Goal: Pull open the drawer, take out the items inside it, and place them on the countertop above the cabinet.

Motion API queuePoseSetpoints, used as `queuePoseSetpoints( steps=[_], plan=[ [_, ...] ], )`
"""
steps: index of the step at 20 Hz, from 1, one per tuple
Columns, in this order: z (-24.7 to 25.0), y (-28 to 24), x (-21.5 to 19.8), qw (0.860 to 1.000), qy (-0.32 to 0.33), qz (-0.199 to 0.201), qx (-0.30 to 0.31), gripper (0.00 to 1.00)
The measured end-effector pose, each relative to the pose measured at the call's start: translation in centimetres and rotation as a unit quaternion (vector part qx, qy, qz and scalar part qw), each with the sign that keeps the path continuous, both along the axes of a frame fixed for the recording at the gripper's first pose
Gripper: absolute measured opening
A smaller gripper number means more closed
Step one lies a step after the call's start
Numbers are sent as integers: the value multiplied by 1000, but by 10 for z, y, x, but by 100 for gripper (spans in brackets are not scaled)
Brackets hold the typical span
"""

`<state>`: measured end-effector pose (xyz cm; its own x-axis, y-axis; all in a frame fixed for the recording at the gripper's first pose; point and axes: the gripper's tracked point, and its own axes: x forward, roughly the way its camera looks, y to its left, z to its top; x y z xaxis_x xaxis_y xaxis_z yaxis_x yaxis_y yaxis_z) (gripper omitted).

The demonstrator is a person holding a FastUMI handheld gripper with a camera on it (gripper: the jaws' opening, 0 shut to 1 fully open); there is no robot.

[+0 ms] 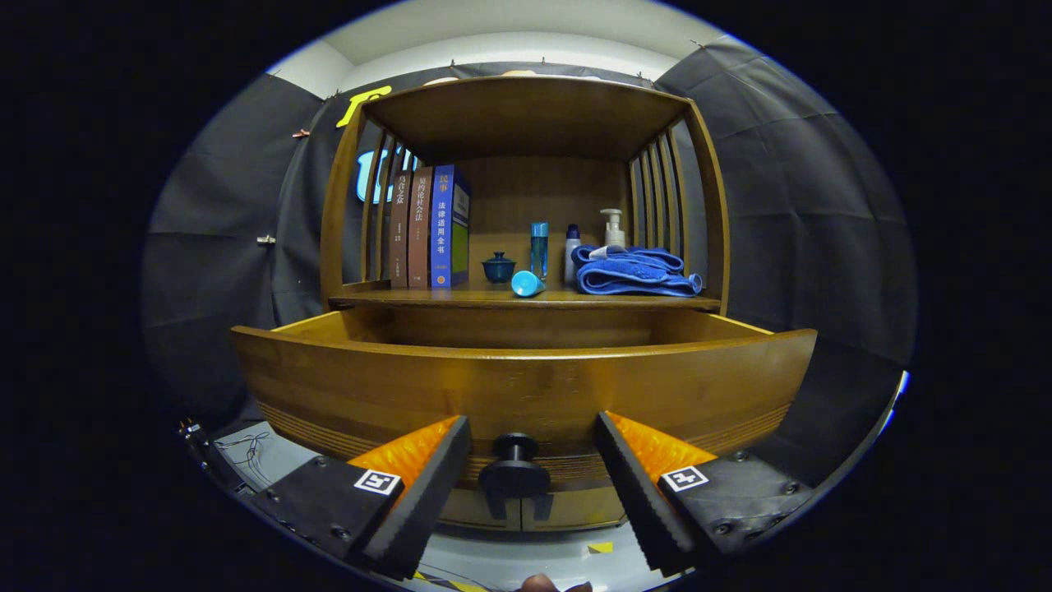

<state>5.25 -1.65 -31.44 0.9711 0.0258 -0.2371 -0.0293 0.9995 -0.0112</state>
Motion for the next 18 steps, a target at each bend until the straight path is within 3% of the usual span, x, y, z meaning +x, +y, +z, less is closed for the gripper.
queuePoseSetpoints(
  steps=[18],
  plan=[
    [-12, 1, 123, 1000, -4, -2, 0, 100]
  ],
)
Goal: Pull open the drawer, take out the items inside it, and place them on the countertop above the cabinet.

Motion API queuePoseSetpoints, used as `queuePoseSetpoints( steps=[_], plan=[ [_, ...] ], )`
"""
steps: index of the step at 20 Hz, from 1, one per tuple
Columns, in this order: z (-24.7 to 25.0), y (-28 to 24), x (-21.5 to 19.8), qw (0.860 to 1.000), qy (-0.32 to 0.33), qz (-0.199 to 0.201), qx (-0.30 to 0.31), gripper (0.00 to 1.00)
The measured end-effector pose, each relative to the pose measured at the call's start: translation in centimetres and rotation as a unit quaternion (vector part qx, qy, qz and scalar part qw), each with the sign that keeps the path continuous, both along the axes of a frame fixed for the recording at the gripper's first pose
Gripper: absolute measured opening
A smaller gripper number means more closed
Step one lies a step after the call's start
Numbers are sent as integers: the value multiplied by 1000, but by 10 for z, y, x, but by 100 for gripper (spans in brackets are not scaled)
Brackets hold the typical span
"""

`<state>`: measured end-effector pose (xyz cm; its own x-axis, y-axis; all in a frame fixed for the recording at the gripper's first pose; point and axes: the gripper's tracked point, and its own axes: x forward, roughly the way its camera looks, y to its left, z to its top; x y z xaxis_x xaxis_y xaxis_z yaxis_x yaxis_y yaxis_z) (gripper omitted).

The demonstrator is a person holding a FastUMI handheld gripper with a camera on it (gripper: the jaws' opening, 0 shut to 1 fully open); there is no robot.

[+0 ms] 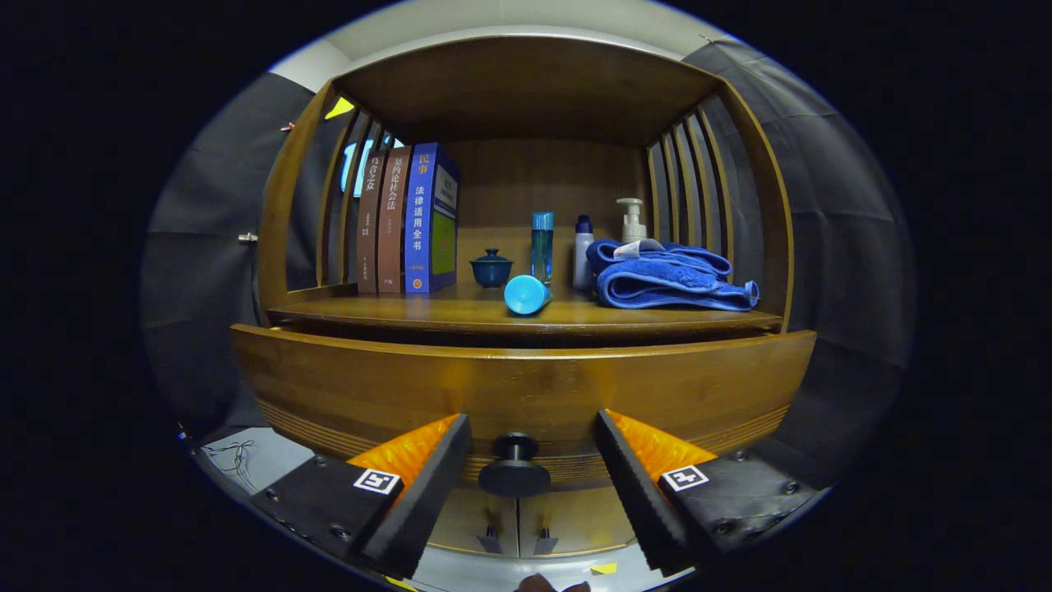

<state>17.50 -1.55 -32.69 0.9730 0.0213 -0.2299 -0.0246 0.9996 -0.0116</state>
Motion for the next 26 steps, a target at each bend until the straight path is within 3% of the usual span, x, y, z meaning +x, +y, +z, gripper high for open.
queuePoseSetpoints(
  steps=[7, 15, 20, 26],
  plan=[
    [-5, 2, 29, 1000, 5, -2, -6, 99],
    [-3, 5, 28, 1000, 9, -3, -19, 99],
    [37, 19, 11, 1000, -12, 10, -16, 98],
    [129, 23, -17, 998, -45, 10, 30, 97]
  ],
)
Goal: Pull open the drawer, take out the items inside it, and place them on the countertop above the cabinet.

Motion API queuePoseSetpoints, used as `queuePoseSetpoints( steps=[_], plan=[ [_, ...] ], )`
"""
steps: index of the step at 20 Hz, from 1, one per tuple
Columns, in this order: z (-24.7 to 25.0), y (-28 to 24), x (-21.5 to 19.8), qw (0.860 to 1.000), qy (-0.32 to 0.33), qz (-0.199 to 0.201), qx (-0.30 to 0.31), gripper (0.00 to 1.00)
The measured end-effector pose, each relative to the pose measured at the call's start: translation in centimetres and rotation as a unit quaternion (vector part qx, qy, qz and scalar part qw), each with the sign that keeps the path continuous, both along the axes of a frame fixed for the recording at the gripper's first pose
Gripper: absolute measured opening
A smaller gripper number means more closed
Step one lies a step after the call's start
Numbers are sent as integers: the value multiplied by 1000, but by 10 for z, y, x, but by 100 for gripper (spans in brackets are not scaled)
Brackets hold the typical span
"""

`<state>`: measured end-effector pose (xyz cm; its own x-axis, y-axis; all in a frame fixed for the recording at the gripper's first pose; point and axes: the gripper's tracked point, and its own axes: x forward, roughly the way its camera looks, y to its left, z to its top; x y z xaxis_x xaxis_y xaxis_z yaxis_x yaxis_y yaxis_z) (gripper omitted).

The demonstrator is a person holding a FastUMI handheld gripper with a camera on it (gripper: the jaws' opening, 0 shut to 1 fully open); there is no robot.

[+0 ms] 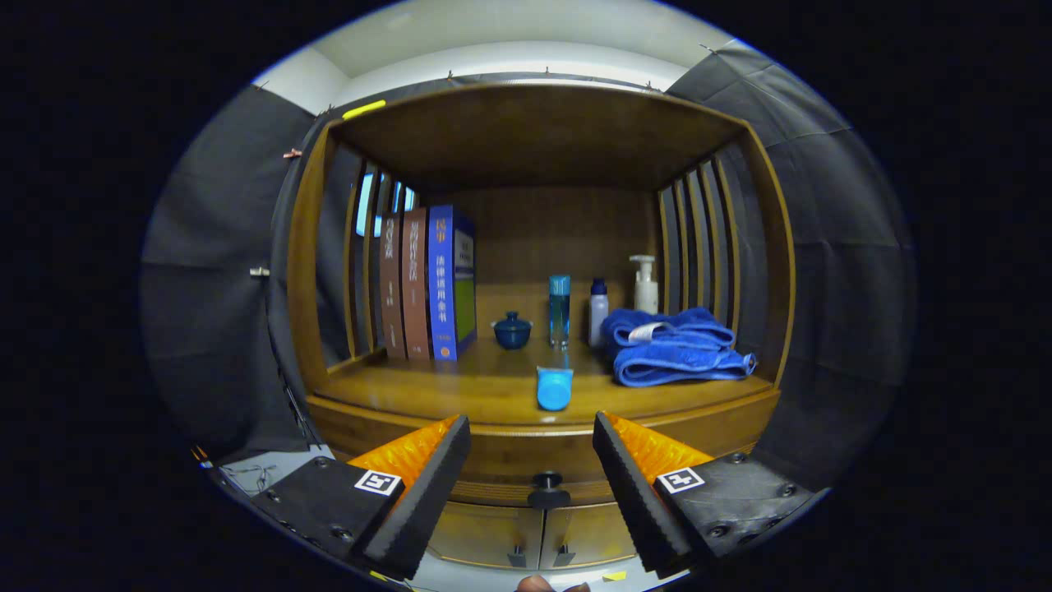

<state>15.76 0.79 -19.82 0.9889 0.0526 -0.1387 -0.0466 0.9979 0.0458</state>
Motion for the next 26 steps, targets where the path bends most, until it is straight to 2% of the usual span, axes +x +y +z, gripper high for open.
queuePoseSetpoints(
  steps=[4, 8, 9, 13, 16, 19, 26],
  plan=[
    [74, -8, -25, 999, -33, -6, 29, 98],
    [138, -21, -58, 998, -63, -13, 9, 98],
    [145, -14, -76, 998, -63, -12, 4, 98],
    [177, -10, -108, 999, -52, -6, 14, 98],
    [190, -4, -128, 998, -55, -1, 30, 98],
    [178, -1, -137, 999, -44, 7, 16, 98],
    [163, 1, -140, 999, -36, 1, -4, 98]
  ],
)
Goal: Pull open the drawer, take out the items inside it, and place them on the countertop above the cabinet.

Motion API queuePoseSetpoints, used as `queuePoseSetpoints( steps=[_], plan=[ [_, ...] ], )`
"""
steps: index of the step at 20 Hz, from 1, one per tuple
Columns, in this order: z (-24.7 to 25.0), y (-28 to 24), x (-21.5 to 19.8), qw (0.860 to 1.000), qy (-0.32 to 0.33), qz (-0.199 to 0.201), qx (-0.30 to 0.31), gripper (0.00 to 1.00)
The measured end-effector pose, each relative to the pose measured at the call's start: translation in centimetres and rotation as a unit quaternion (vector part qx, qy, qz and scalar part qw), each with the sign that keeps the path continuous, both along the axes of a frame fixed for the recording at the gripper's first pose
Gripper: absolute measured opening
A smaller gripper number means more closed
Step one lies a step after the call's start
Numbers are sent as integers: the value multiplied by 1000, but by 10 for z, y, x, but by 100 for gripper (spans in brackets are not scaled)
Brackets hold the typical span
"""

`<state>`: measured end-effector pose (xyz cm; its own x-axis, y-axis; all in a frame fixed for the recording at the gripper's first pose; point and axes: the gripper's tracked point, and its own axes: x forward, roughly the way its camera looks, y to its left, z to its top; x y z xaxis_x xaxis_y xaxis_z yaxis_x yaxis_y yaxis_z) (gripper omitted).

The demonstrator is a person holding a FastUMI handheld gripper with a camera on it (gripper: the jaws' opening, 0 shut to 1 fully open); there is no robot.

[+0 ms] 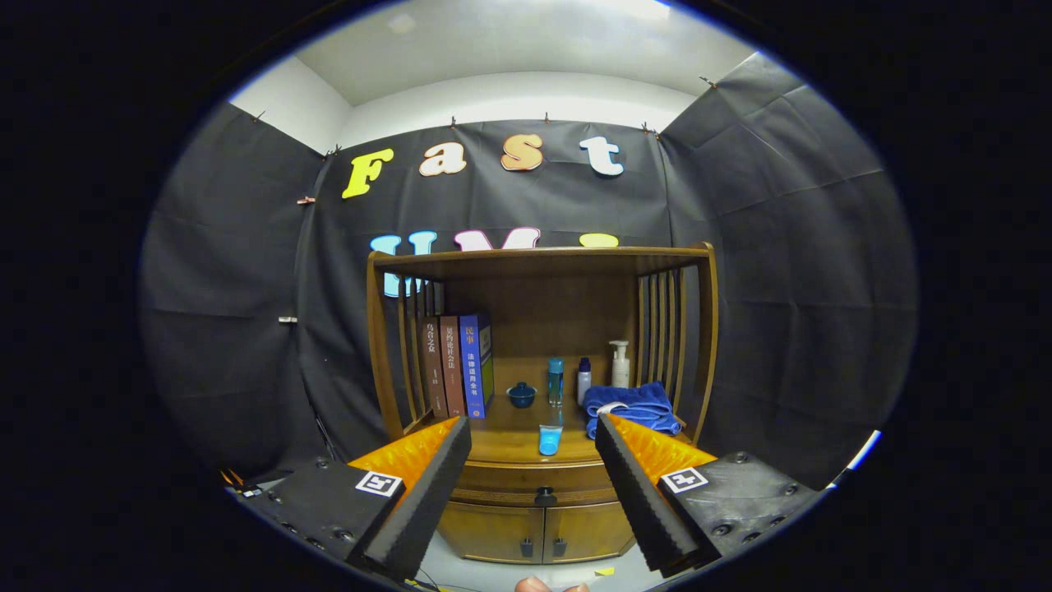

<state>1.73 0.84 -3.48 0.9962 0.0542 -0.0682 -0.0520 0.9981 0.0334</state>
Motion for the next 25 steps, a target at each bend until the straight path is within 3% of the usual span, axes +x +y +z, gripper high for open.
queuePoseSetpoints(
  steps=[25],
  plan=[
    [2, 10, -5, 1000, -14, 2, -25, 97]
  ],
)
